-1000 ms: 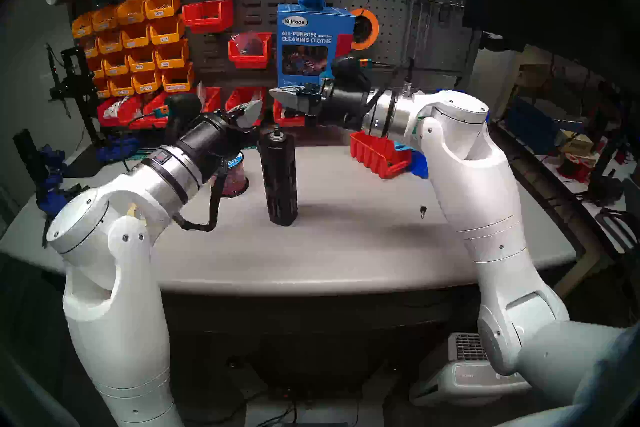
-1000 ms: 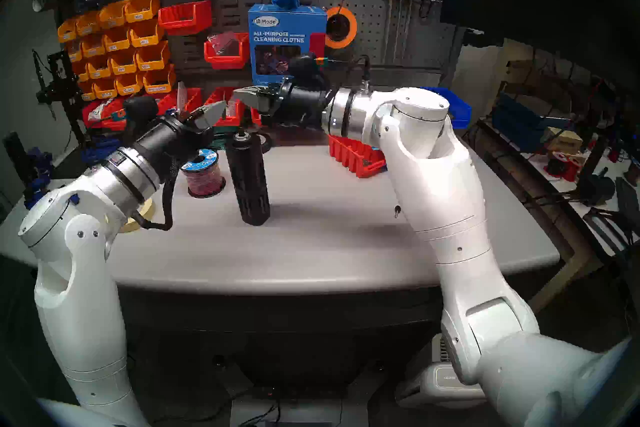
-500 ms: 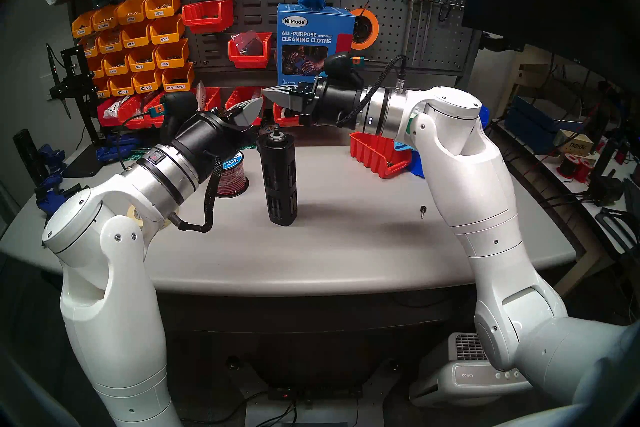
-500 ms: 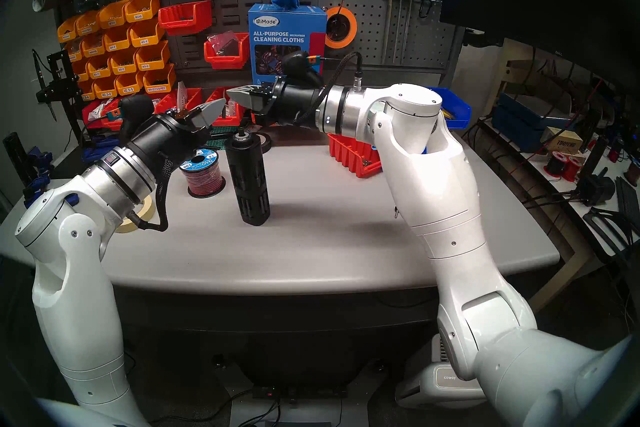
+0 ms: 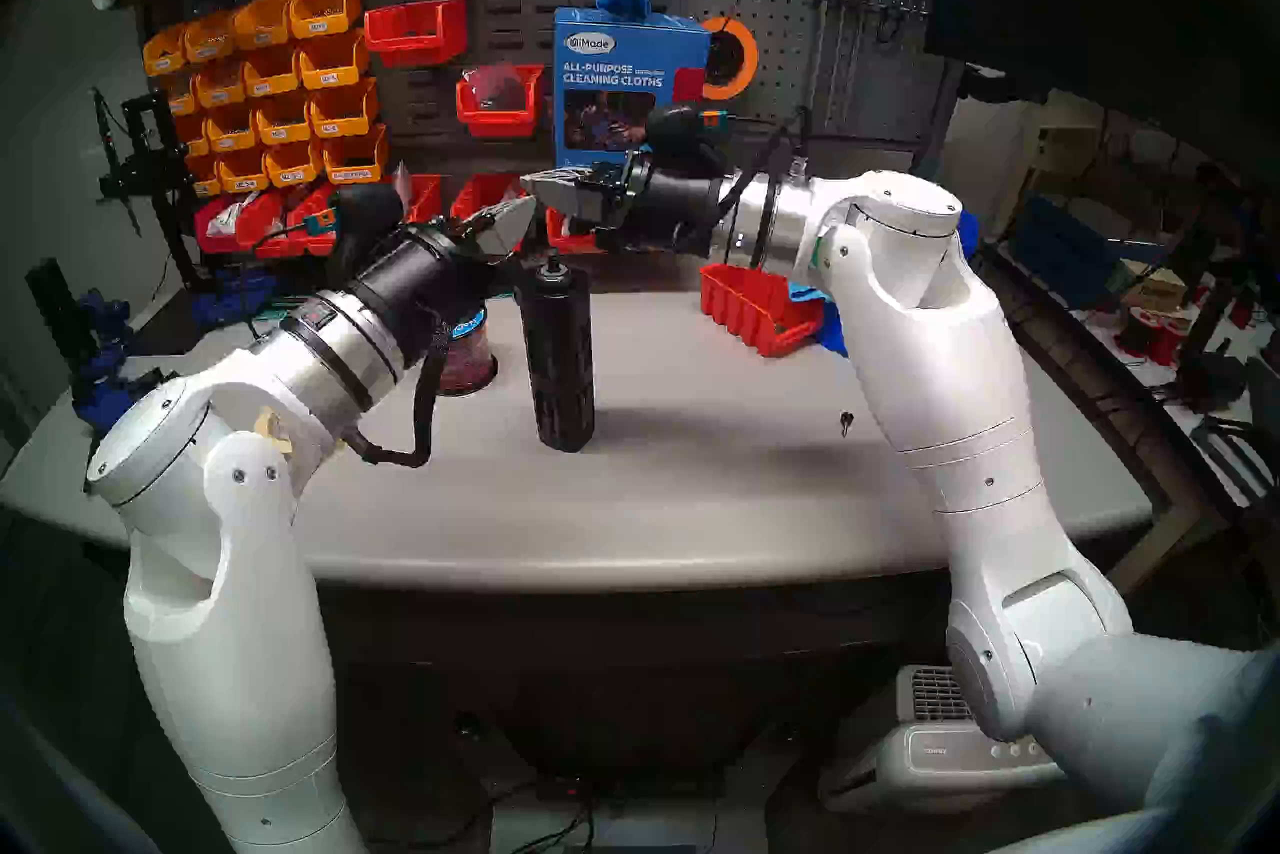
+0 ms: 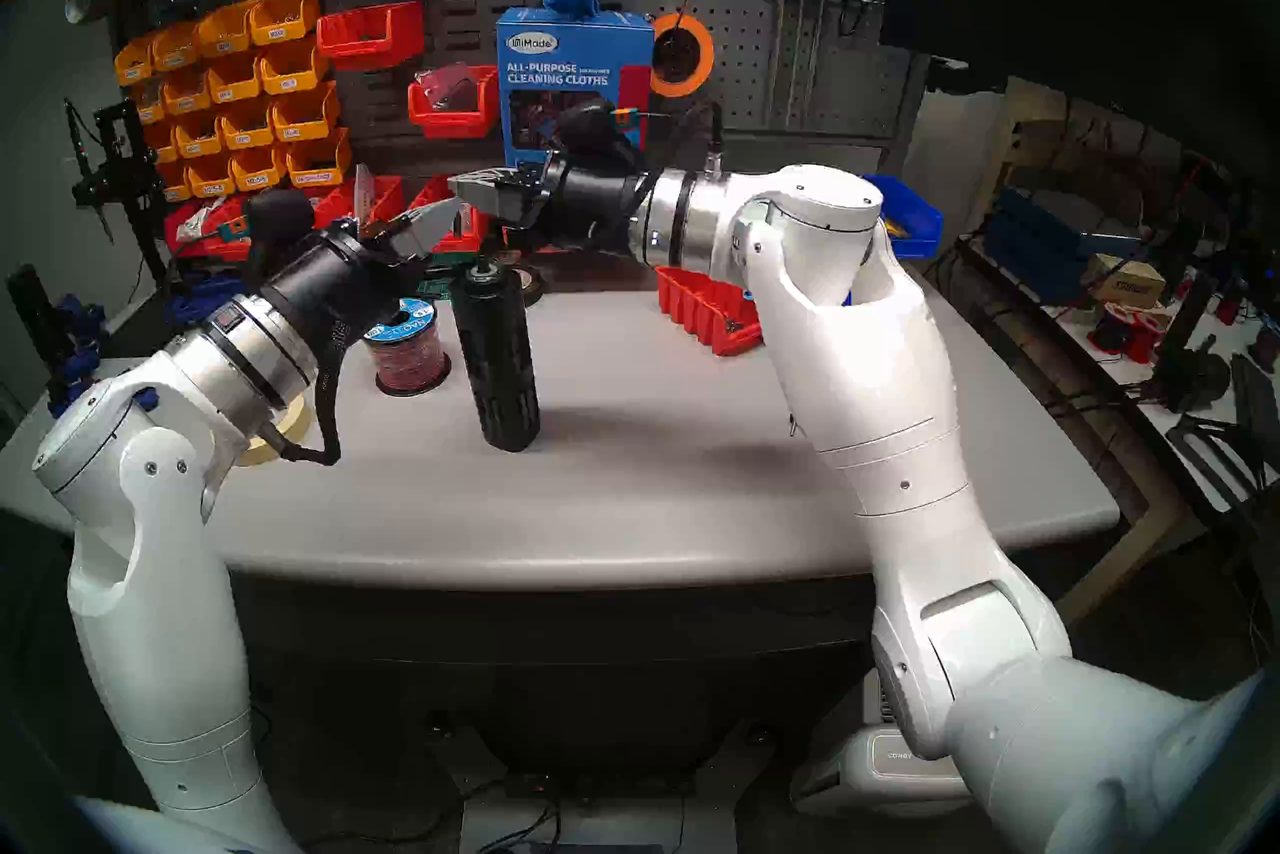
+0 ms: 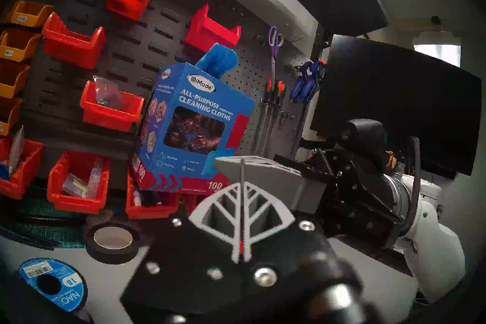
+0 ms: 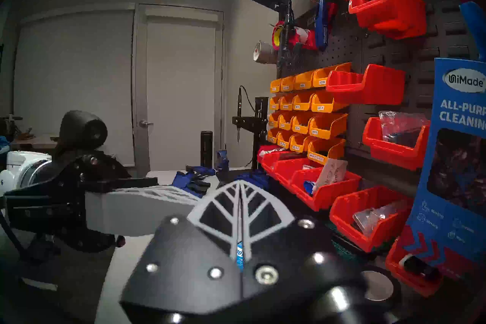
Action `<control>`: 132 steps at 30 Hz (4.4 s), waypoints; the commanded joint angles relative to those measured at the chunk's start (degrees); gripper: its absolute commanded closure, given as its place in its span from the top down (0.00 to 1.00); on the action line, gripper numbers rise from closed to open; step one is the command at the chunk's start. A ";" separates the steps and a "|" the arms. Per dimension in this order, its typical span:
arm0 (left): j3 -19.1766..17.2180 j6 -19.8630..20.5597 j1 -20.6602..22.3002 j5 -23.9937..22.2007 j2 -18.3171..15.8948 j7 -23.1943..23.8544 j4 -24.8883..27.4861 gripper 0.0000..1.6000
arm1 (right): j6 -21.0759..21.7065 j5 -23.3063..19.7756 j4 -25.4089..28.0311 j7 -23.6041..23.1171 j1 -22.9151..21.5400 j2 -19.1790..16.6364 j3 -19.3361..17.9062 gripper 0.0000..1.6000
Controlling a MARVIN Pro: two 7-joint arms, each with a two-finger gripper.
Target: Pick a screwdriver bit and insert it into the screwdriver
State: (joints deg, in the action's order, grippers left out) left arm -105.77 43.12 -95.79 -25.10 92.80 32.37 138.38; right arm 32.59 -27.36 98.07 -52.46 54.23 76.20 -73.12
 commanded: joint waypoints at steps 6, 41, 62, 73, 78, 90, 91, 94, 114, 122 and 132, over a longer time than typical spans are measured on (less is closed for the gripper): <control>0.57 -0.34 1.02 -0.22 -0.15 0.41 1.62 0.00 | 0.04 -0.17 2.54 0.02 -1.07 0.04 -1.09 0.00; 2.20 -7.46 -1.73 4.61 -0.52 1.37 1.62 0.00 | 1.62 -0.66 6.03 1.77 2.41 -1.30 -2.86 0.00; 2.74 -8.02 -2.74 5.82 -0.57 1.72 1.62 0.00 | 1.53 -0.74 5.43 1.37 1.81 -1.30 -2.60 0.00; 2.98 -8.17 -3.13 6.77 -0.59 1.38 1.62 0.00 | 1.33 -0.63 5.10 1.20 1.84 -1.09 -2.83 0.00; 2.95 -8.17 -3.10 7.11 -0.40 1.39 1.62 0.00 | 1.28 -0.60 5.06 1.21 1.90 -1.05 -2.93 0.00; 2.96 -7.96 -3.08 7.60 -0.01 1.51 1.62 0.00 | 1.22 -0.60 5.00 1.16 1.88 -1.05 -3.03 0.00; 2.95 -7.95 -3.07 7.62 0.02 1.51 1.62 0.00 | 1.23 -0.60 5.00 1.15 1.88 -1.06 -3.03 0.00; 2.94 -7.92 -3.06 7.65 0.11 1.47 1.62 0.00 | 1.21 -0.63 4.95 1.11 1.88 -1.06 -3.06 0.00; 2.87 -7.27 -2.88 7.38 0.24 1.85 1.62 0.00 | 1.39 -0.61 5.19 1.08 2.04 -1.25 -3.14 0.00; 3.01 -7.18 -2.90 7.52 0.27 1.92 1.62 0.00 | 1.50 -0.60 5.36 1.06 2.08 -1.33 -3.18 0.00; 3.41 -7.30 -2.96 7.97 0.21 1.88 1.62 0.00 | 1.75 -0.60 5.61 1.11 2.24 -1.49 -3.31 0.00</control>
State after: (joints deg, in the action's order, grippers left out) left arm -102.73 36.16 -99.58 -17.21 93.11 34.23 138.46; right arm 34.17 -27.89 102.14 -51.45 57.52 74.84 -75.79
